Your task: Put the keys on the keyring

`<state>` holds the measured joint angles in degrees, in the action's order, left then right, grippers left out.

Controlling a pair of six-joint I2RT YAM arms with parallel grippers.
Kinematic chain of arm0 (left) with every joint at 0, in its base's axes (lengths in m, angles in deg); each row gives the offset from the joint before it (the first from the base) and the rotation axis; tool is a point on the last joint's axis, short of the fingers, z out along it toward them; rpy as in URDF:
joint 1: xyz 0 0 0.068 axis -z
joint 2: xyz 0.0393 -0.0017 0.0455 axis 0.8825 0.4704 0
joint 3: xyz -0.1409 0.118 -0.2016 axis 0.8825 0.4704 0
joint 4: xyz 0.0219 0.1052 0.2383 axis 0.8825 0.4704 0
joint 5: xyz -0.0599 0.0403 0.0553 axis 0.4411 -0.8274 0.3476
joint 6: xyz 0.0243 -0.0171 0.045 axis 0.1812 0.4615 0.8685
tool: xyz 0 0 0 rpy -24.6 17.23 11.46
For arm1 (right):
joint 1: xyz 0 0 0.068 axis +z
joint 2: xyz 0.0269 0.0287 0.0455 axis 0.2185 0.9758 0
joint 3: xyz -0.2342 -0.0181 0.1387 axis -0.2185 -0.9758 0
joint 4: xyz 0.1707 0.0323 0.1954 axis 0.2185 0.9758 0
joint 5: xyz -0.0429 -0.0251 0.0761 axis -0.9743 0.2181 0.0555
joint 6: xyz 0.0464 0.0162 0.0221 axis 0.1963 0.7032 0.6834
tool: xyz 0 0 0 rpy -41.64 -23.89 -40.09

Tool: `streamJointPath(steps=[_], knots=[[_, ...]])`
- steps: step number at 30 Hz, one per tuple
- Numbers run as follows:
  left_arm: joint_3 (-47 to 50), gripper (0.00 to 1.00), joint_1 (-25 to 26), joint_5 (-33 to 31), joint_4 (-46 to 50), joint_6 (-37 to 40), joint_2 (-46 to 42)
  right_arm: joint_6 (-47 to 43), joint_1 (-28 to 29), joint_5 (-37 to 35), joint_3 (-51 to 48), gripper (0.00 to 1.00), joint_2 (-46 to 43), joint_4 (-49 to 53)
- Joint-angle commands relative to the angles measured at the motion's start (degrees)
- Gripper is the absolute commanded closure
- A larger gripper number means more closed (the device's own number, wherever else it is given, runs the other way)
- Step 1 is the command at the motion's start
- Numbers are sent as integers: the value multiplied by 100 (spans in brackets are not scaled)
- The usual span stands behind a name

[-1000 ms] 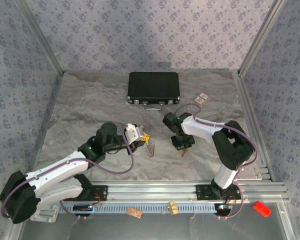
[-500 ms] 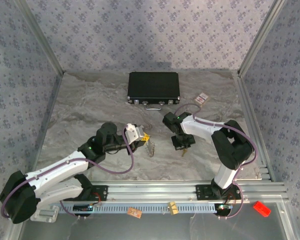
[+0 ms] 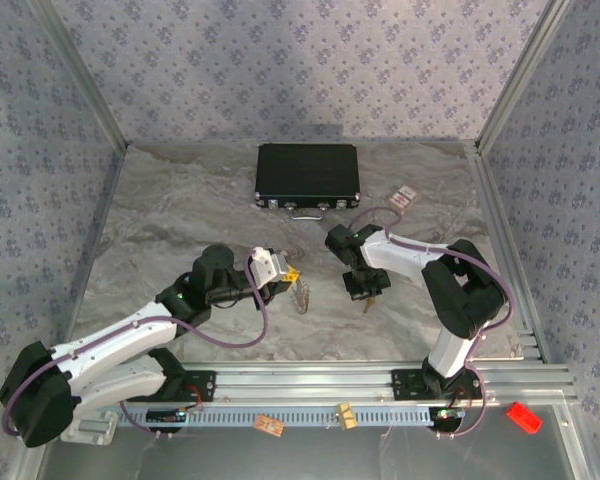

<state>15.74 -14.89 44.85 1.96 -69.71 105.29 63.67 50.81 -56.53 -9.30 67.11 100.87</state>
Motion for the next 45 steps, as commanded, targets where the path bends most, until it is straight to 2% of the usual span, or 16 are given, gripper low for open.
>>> streamJointPath(steps=[1, 7, 10, 12, 17, 24, 29, 37, 45], knots=[[-24, 100, 13, 89, -164, 92, -101, -4, 24, -76, 165, 90, 89, 175], [-26, 100, 6, 84, -148, 99, -88, -5, 21, -84, 166, 100, 83, 173], [-29, 100, 10, 72, -130, 94, -100, 8, 33, -192, 136, 100, -104, 101], [-32, 100, 7, 30, -127, 46, -106, -102, 70, -200, 46, 100, -484, -129], [-41, 100, 14, -177, -104, -204, -34, -778, 271, -100, -564, 100, -2131, -1218], [-180, 100, 11, -236, 145, -526, 30, -1997, 247, 1019, -1269, 100, -3809, -2651], [-480, 100, 8, -228, 629, -657, 133, -3080, 278, 2304, -1551, 100, -4483, -3155], [-709, 100, 9, -14, 882, -822, 119, -4302, 487, 3042, -1782, 100, -4915, -3422], [-534, 100, 13, 374, 618, -608, 61, -4026, 538, 3572, -1392, 100, -4610, -3279]])
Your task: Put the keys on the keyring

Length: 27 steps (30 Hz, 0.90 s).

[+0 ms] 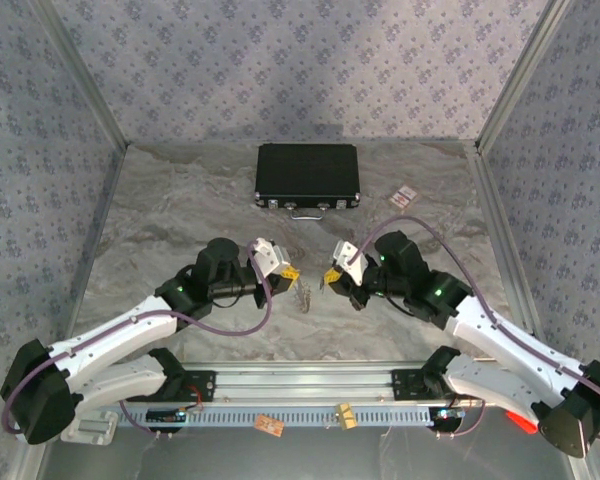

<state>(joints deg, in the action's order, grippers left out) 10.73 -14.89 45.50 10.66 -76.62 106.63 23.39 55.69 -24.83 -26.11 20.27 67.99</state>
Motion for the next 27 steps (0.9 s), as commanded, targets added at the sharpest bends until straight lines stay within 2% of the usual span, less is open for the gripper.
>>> streamJointPath(steps=[1, 9, 14, 27], knots=[[-1, 100, 12, 338, -306, 120, -75, 88, 54, 467, 322, 100, 121, -23], [278, 100, 28, 433, -773, 544, -127, 872, 133, 726, 415, 100, 431, -489], [535, 100, 126, 399, -1022, 1157, -271, 1067, 190, 815, 420, 100, 569, -547], [644, 100, 148, 126, -1104, 1361, -472, 1450, 227, 959, 415, 100, 744, -655]])
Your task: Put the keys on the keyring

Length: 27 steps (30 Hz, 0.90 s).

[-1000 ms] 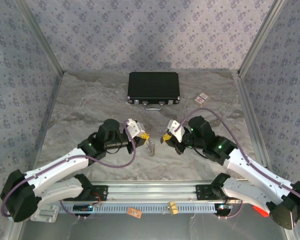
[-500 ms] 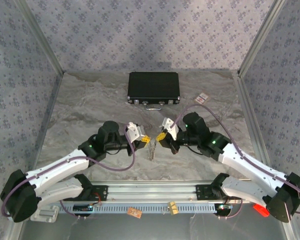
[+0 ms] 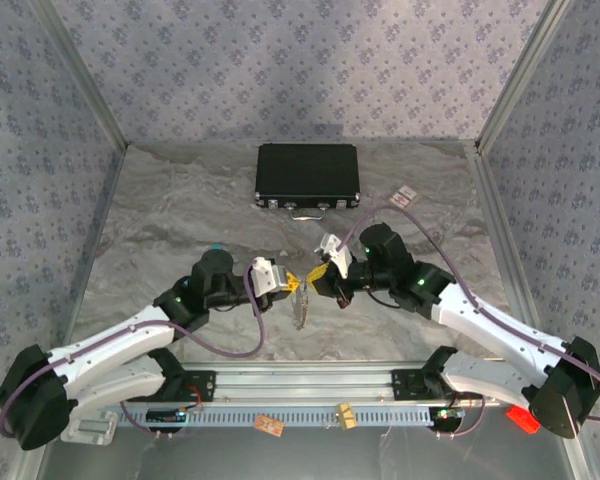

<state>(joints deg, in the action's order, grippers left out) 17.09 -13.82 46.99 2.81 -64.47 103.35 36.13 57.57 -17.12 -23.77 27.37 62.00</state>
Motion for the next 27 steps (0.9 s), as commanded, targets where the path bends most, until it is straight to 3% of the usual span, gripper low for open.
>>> streamJointPath(steps=[1, 16, 27], knots=[[8, 100, 40, -22, -317, 146, -143, 182, 40, 185, 175, 100, 39, -66], [8, 100, 40, -58, -388, 81, -110, 269, 13, 305, 76, 100, 34, -280], [44, 100, 47, -15, -450, 50, -144, 449, -13, -290, 78, 100, 191, -193]])
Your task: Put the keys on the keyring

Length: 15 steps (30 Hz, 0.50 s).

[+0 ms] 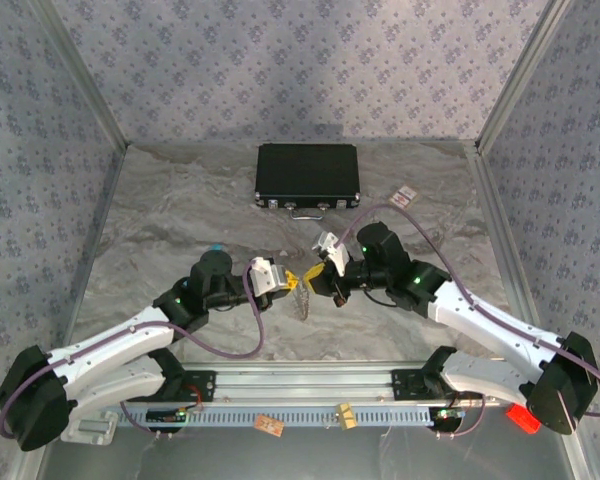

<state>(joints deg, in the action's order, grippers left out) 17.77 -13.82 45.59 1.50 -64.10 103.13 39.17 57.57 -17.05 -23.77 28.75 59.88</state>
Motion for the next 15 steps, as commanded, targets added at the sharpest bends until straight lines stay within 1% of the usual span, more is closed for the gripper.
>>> streamJointPath(steps=[1, 10, 15], knots=[[-16, 100, 44, 130, -319, 12, -119, 162, -22, -341, 75, 100, 55, 20], [-7, 100, 41, 185, -349, 75, -119, 395, -164, -479, 75, 100, 153, 5], [-20, 100, 48, 152, -349, 152, -96, 535, -183, -415, 172, 100, 354, 63]])
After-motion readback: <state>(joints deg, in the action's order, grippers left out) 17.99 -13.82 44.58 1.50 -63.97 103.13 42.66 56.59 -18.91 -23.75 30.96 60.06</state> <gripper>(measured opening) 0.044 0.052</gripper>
